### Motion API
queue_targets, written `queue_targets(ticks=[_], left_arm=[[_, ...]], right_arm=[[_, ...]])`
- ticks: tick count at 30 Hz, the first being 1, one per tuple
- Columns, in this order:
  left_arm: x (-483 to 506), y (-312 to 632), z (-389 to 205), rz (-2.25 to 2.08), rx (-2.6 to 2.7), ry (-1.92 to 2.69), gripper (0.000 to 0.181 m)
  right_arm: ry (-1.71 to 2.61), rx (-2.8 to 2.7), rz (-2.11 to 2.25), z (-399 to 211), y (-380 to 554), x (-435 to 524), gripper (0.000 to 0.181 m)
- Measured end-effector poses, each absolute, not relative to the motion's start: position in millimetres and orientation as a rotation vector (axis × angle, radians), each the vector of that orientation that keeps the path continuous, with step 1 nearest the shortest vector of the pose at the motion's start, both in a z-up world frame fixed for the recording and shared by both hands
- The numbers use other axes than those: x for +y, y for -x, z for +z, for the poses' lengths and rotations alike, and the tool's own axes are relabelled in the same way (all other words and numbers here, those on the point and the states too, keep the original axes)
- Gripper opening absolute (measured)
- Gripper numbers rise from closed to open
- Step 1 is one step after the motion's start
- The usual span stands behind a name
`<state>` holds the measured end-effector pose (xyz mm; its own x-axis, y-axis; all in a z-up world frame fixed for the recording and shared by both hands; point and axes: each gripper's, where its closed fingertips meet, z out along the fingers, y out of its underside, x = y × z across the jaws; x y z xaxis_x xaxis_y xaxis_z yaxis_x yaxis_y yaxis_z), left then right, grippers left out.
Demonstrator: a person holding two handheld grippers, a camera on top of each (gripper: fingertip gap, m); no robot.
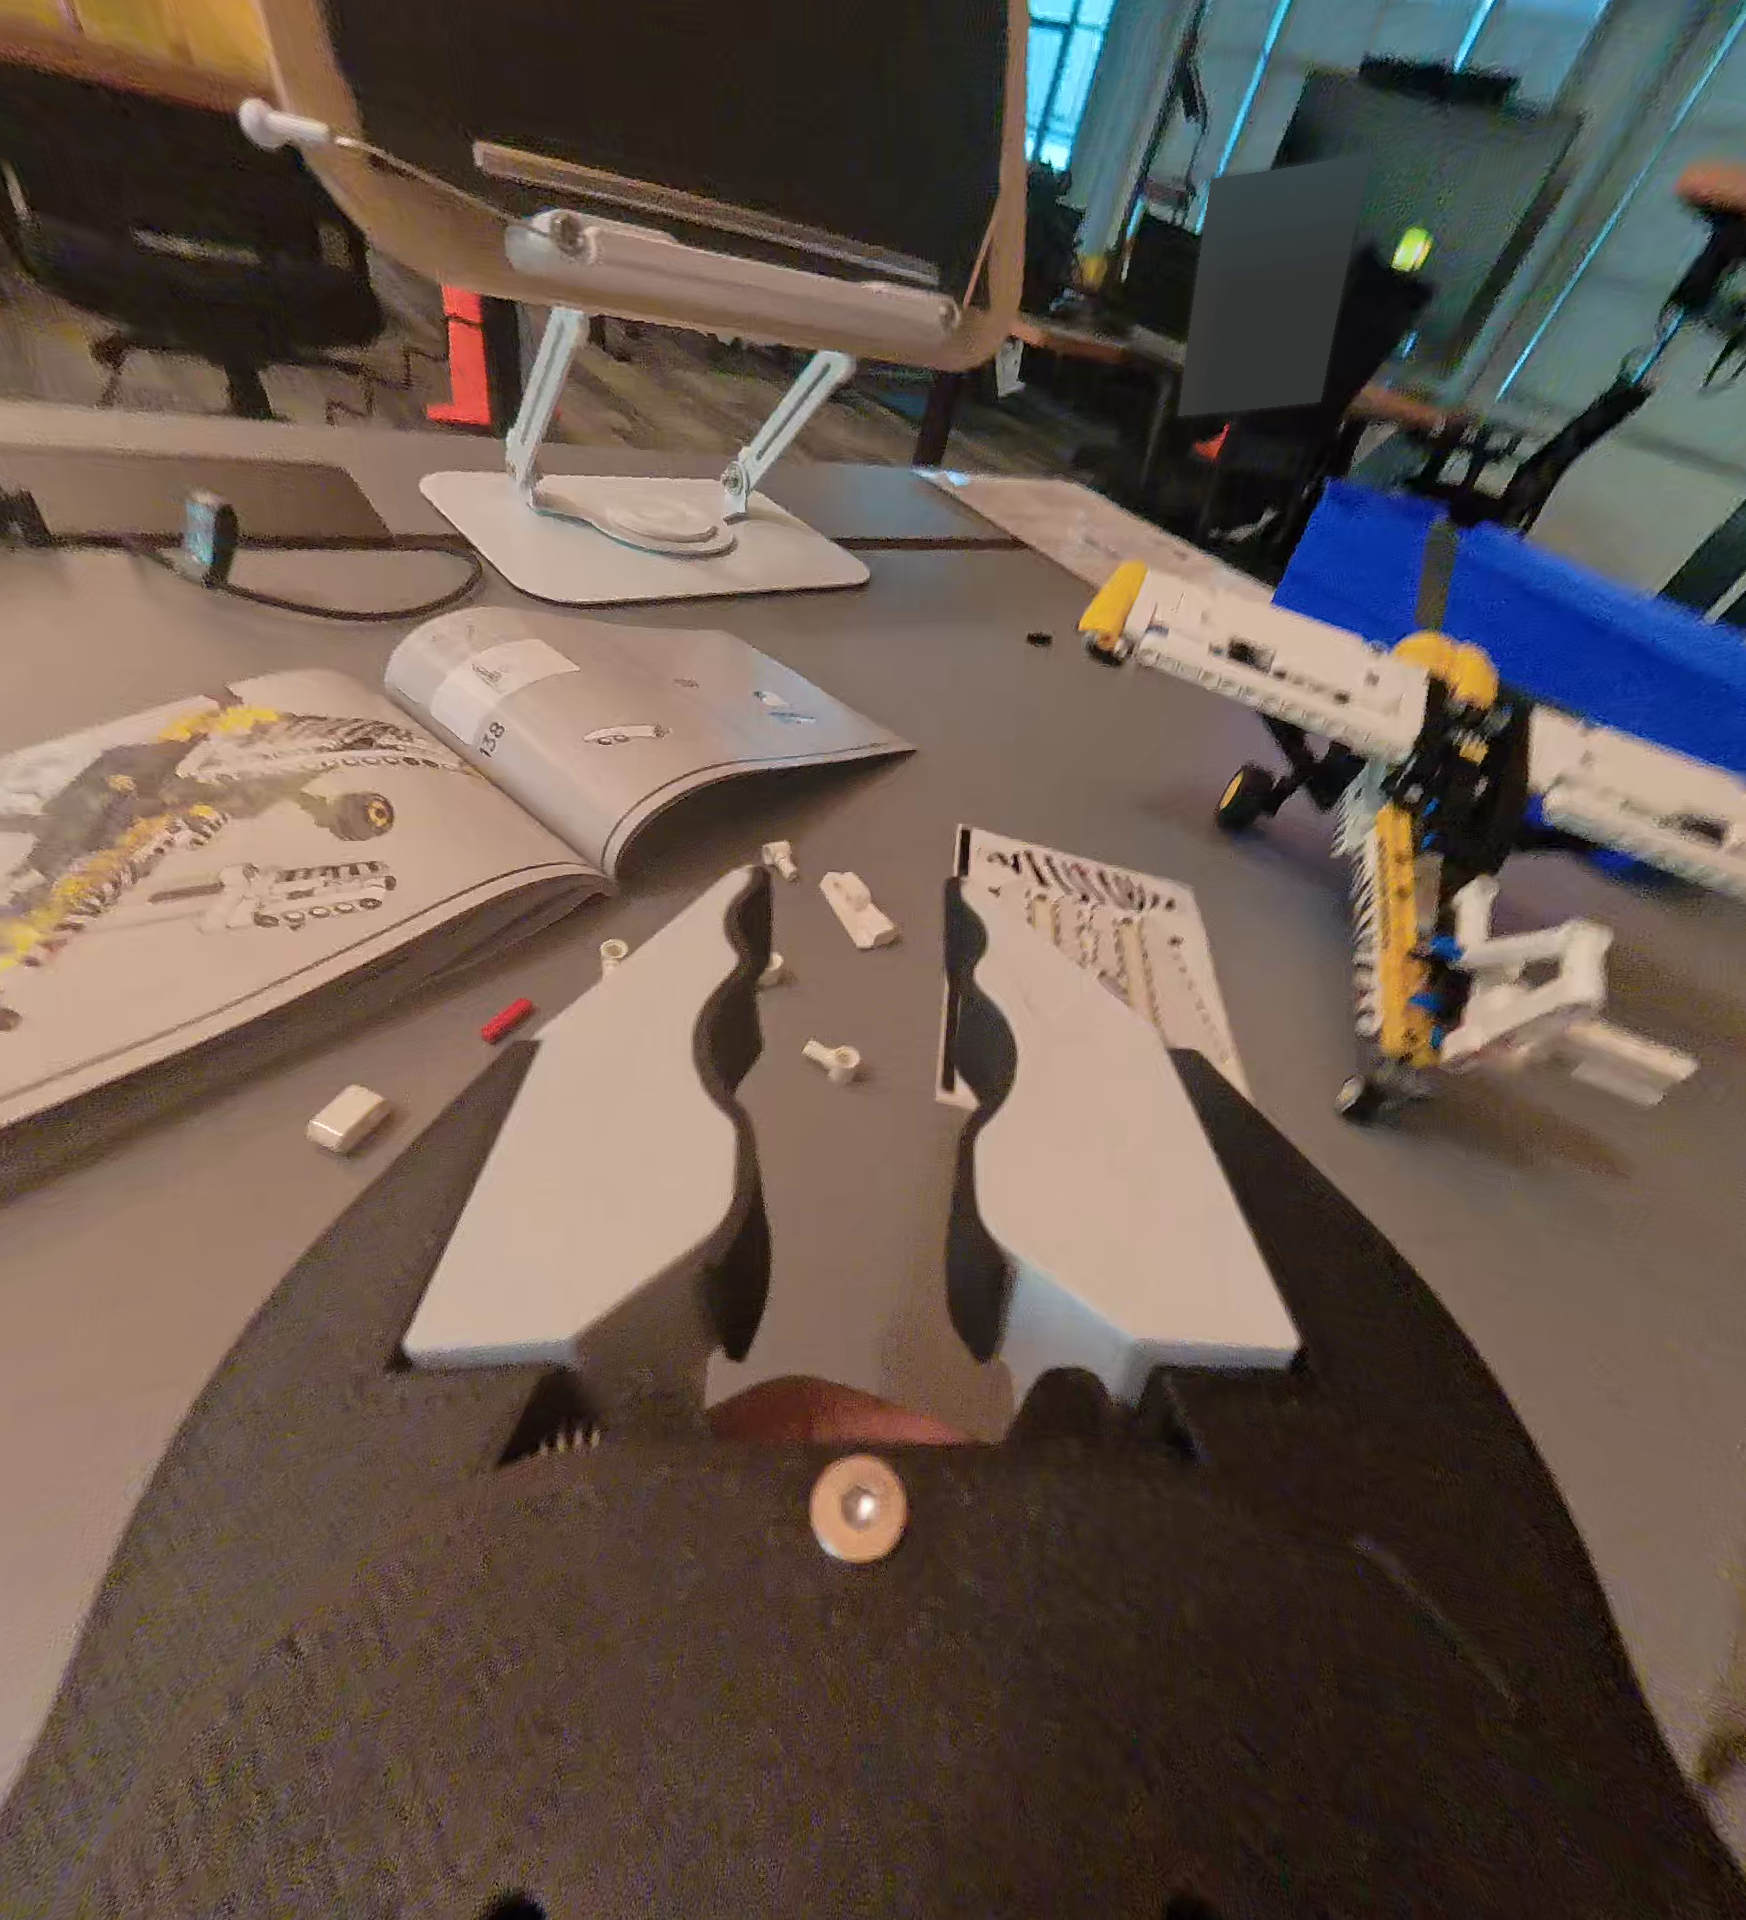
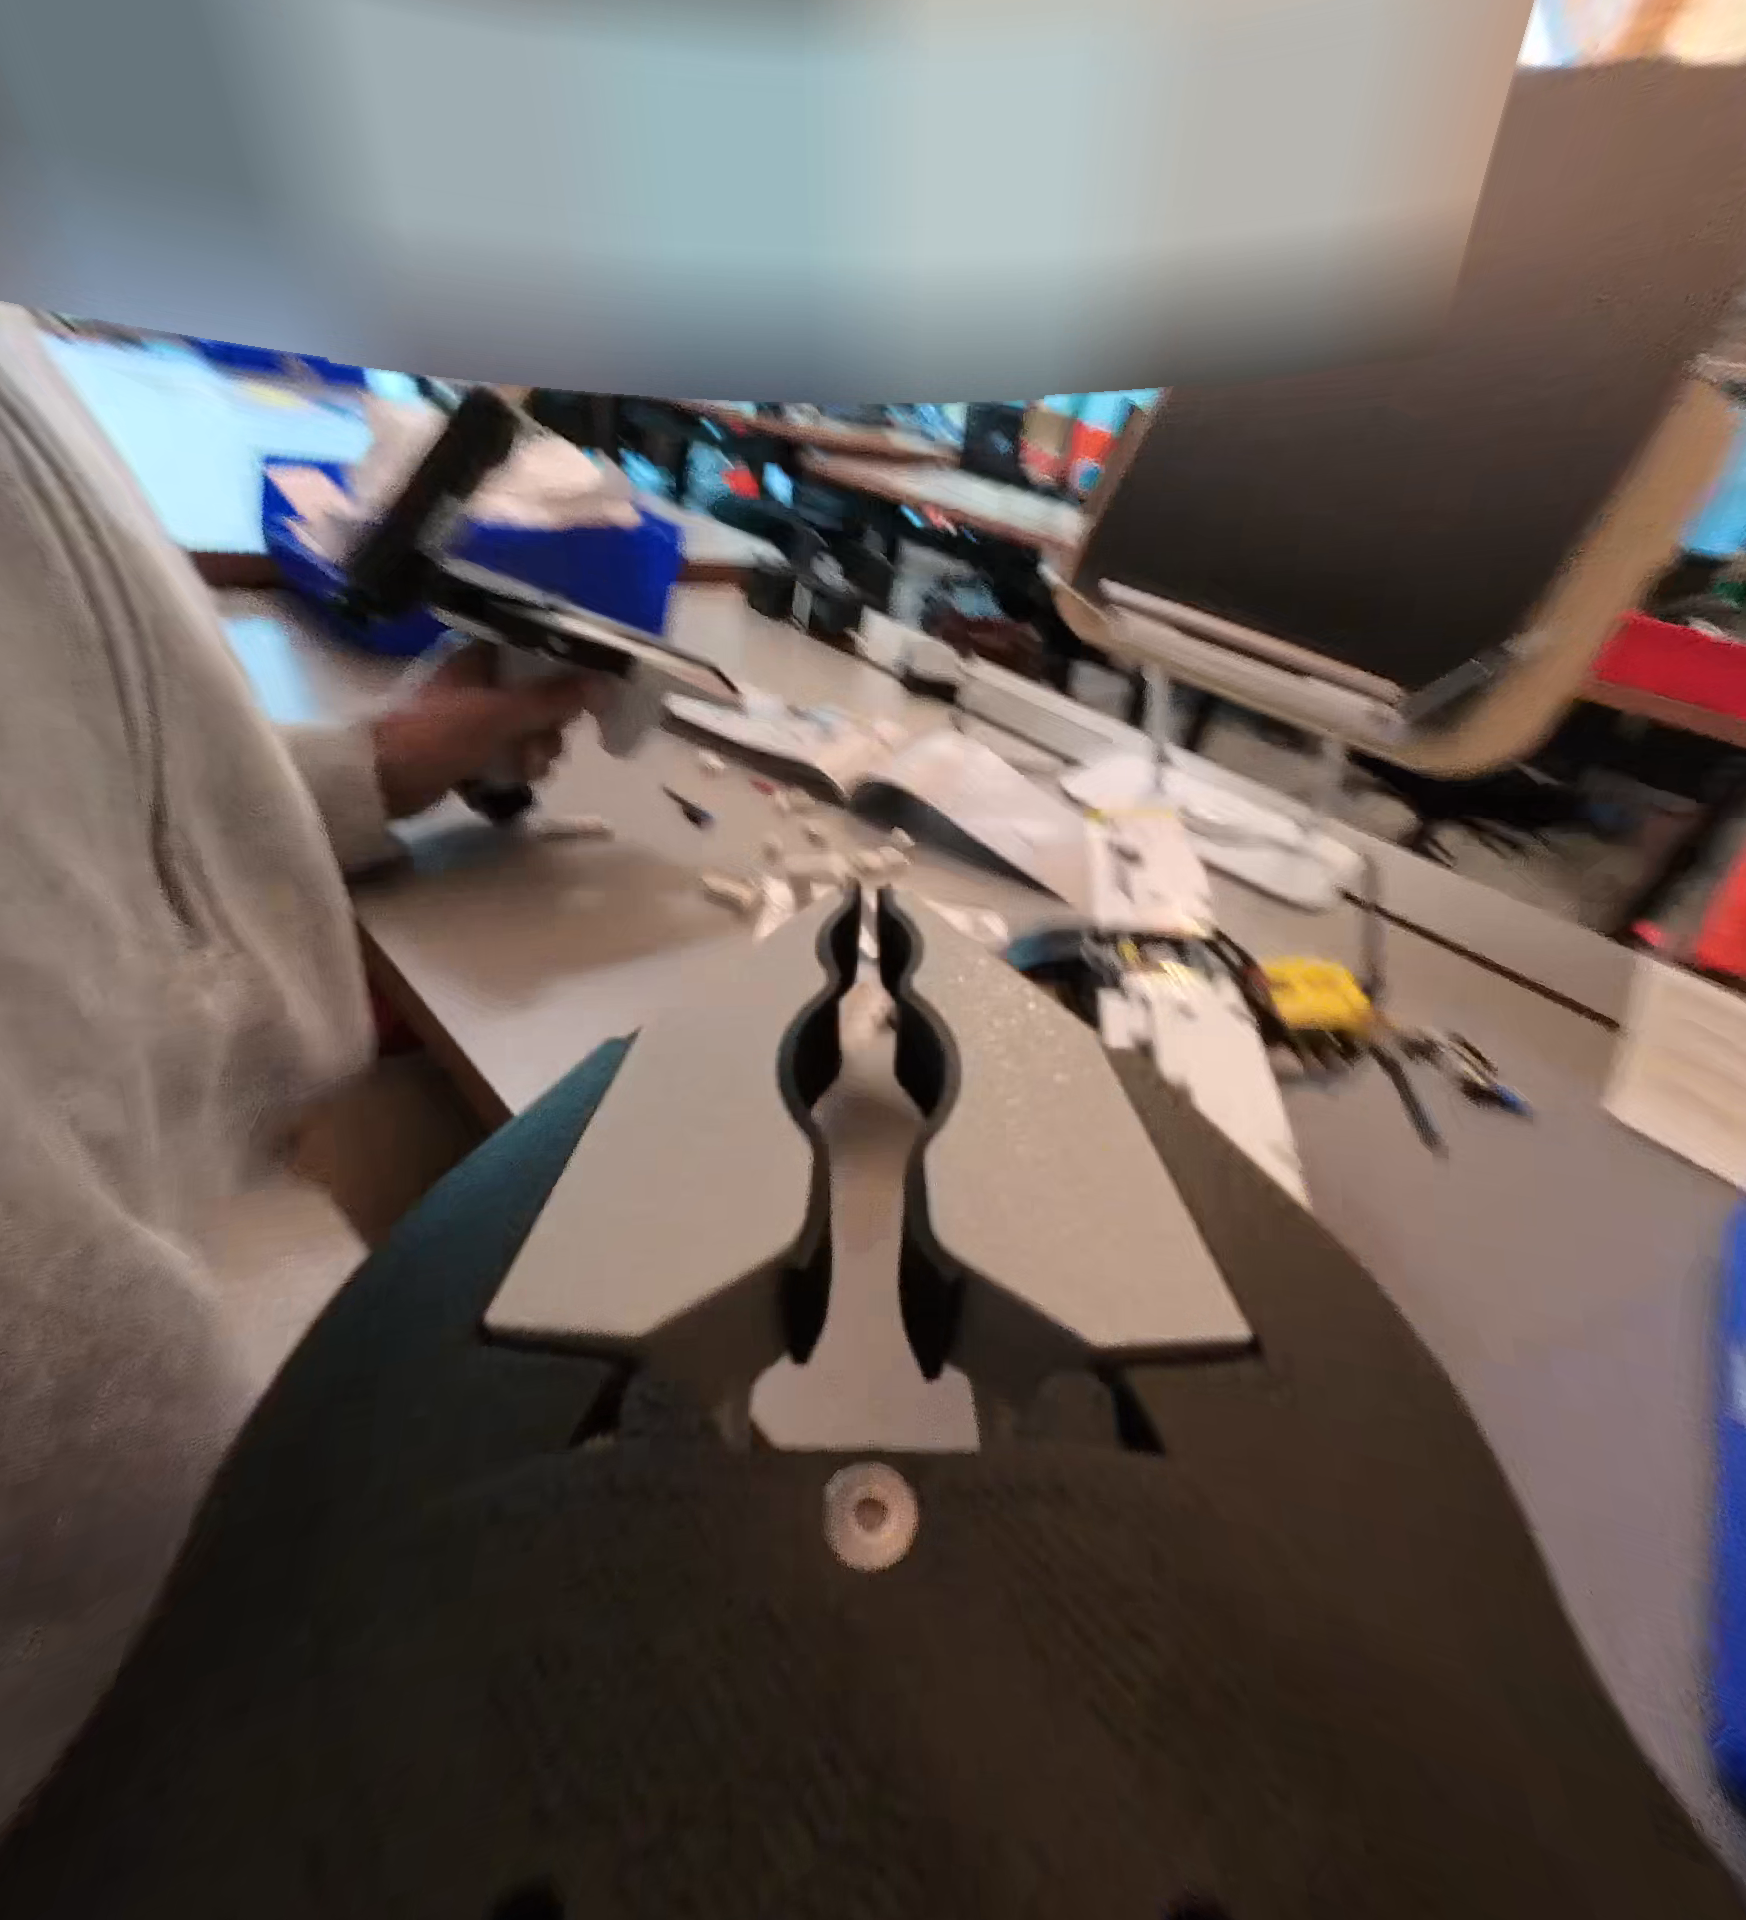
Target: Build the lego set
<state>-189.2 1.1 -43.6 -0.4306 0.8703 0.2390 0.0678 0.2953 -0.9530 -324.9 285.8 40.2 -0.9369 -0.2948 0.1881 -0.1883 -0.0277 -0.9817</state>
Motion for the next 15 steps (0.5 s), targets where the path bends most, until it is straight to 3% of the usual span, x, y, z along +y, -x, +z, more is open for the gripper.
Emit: queue_targets(ticks=[1, 6, 15], left_arm=[[1, 190, -38, 1.191, -1.732, 0.803, 0.039], [6, 191, -4, 1.111, -1.621, 0.785, 0.04], [32, 193, -6, 1.332, -1.436, 0.992, 0.037]], right_arm=[[0.558, 2.03, -2.16, 46, 315, 277, 0.0], [0.675, 1.619, -2.126, 64, 245, 238, 0.0], [0.809, 1.472, -1.879, 16, 152, 171, 0.004]])
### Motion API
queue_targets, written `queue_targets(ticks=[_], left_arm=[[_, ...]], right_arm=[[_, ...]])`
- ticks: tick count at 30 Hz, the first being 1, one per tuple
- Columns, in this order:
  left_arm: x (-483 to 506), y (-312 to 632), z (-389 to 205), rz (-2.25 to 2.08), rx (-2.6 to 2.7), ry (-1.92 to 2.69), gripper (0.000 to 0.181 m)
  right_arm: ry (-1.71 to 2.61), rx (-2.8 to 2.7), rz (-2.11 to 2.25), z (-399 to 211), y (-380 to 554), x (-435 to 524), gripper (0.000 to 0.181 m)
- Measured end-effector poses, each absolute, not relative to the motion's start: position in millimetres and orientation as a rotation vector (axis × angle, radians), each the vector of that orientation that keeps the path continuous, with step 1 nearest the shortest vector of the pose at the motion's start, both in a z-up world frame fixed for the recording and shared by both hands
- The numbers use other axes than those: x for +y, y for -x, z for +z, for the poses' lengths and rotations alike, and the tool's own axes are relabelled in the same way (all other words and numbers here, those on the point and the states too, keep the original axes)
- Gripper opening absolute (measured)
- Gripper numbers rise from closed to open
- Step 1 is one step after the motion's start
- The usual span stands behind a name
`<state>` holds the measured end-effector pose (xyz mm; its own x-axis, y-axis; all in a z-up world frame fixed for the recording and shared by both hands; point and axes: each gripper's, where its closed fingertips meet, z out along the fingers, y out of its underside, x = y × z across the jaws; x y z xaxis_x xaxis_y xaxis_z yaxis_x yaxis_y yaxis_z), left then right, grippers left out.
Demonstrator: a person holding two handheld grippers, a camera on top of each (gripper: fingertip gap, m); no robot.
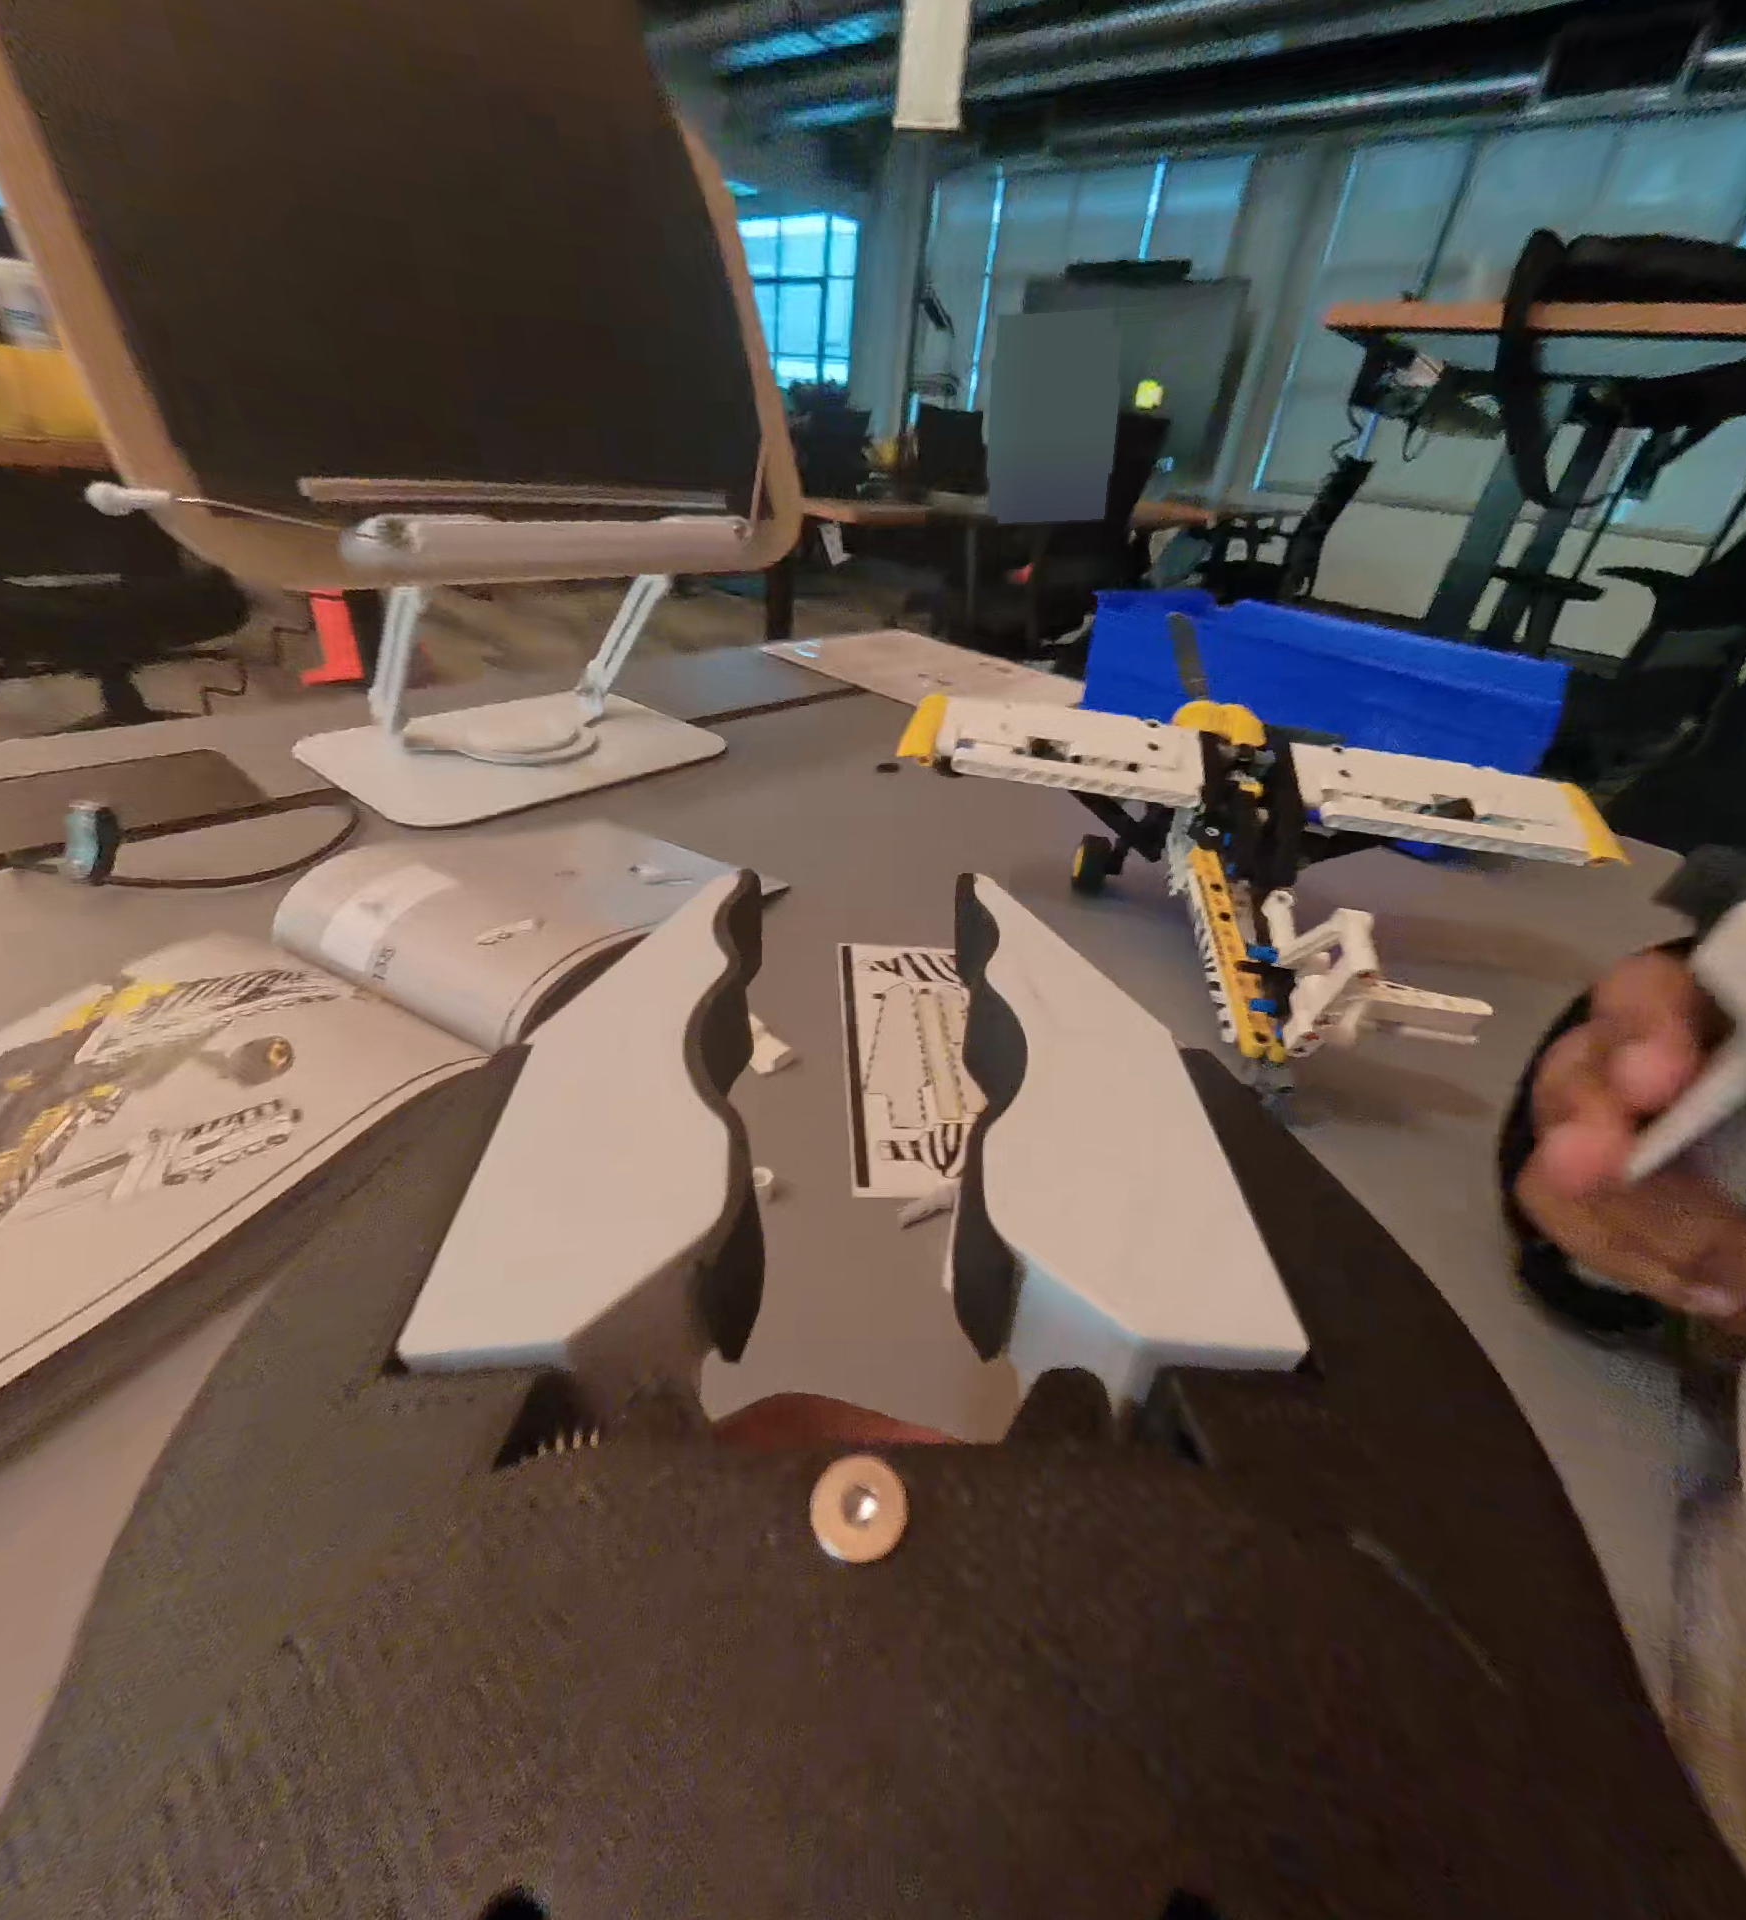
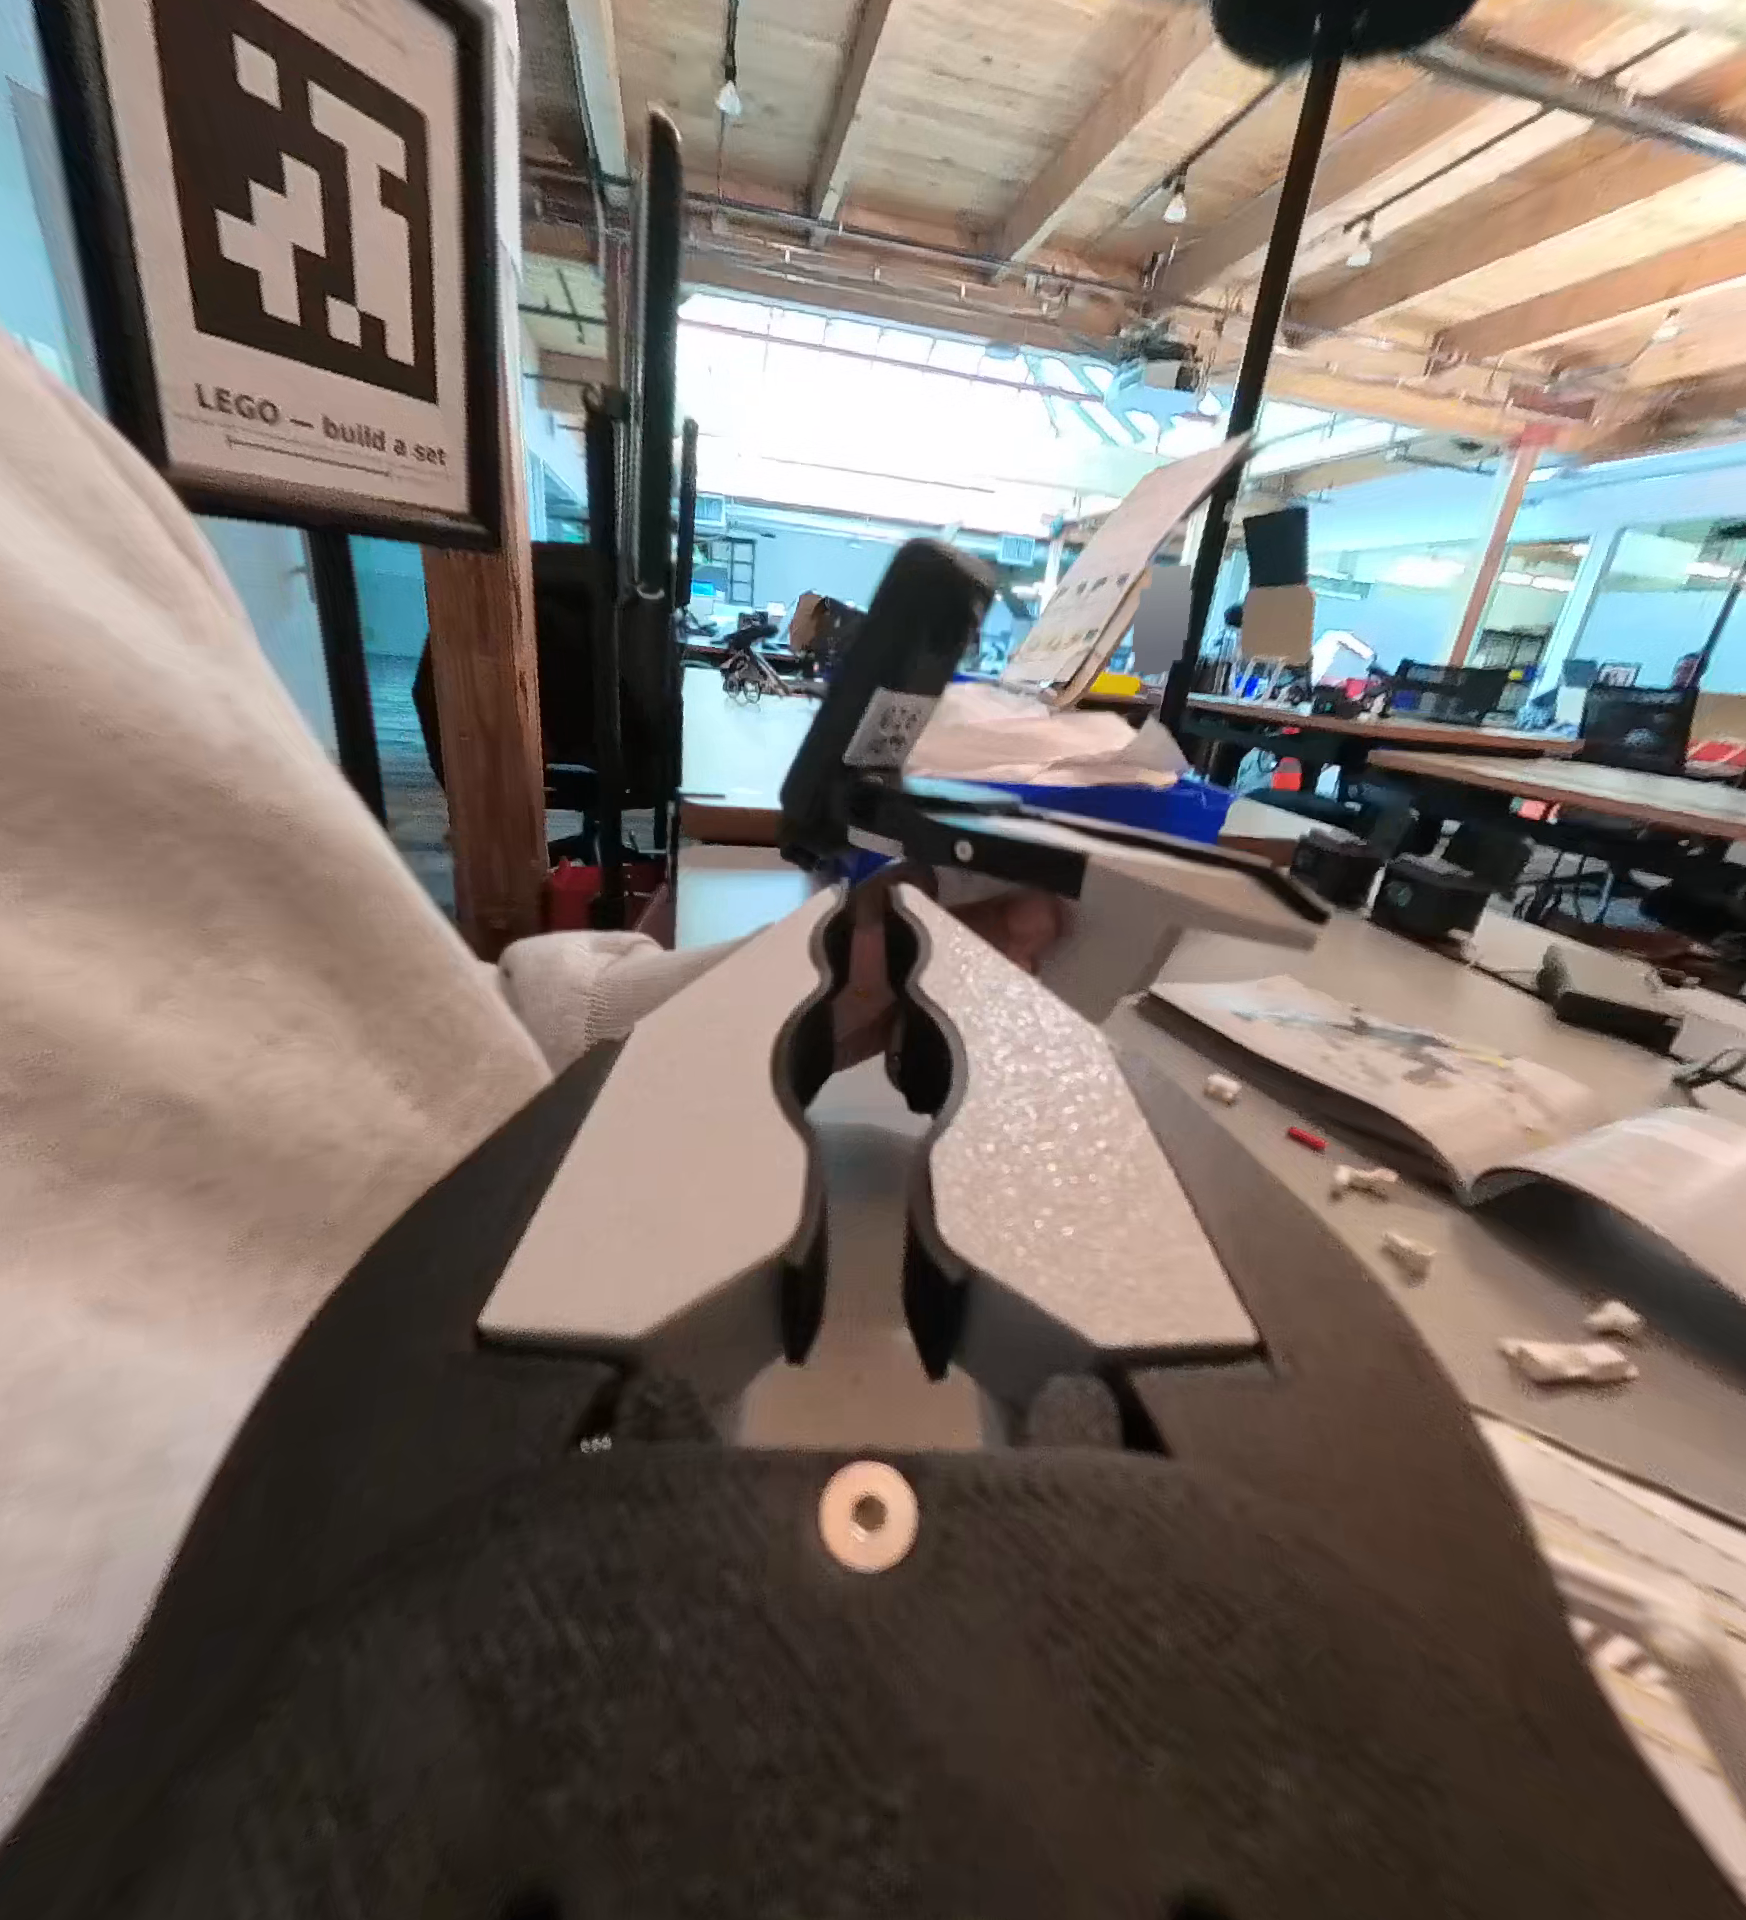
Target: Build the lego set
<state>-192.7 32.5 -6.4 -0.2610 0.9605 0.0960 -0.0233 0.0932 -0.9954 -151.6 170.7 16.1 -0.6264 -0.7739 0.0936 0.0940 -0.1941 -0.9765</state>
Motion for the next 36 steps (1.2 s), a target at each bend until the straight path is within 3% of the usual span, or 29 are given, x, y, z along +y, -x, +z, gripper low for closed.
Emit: queue_targets(ticks=[3, 7, 9, 15, 16, 18, 19, 24, 31, 36], left_arm=[[31, 199, -13, 1.33, -1.518, 1.022, 0.034], [21, 219, -67, 1.064, -1.812, 1.138, 0.036], [12, 229, -87, 0.98, -1.965, 1.154, 0.055], [-11, 272, -103, 0.939, -2.12, 1.282, 0.052], [-13, 280, -107, 0.906, -2.125, 1.301, 0.043], [-6, 294, -116, 0.786, -2.069, 1.363, 0.005], [-10, 298, -119, 0.775, -2.076, 1.364, 0.004], [-24, 298, -130, 0.8, -2.158, 1.352, 0.014], [-39, 278, -94, 1.097, -2.021, 1.213, 0.005], [-38, 268, -115, 0.974, -2.097, 1.216, 0.024]], right_arm=[[0.785, 1.501, -1.881, -4, 148, 161, 0.006], [0.728, 1.397, -2.039, 10, 167, 174, 0.0], [0.703, 1.351, -2.066, 14, 176, 178, 0.0], [0.725, 1.305, -2.053, 15, 187, 191, 0.004], [0.723, 1.293, -2.066, 16, 190, 194, 0.004], [0.712, 1.292, -2.083, 17, 195, 195, 0.005], [0.705, 1.296, -2.082, 17, 197, 195, 0.006], [0.686, 1.29, -2.103, 19, 200, 197, 0.007], [0.655, 1.299, -2.143, 20, 203, 195, 0.008], [0.636, 1.313, -2.167, 20, 204, 191, 0.01]])
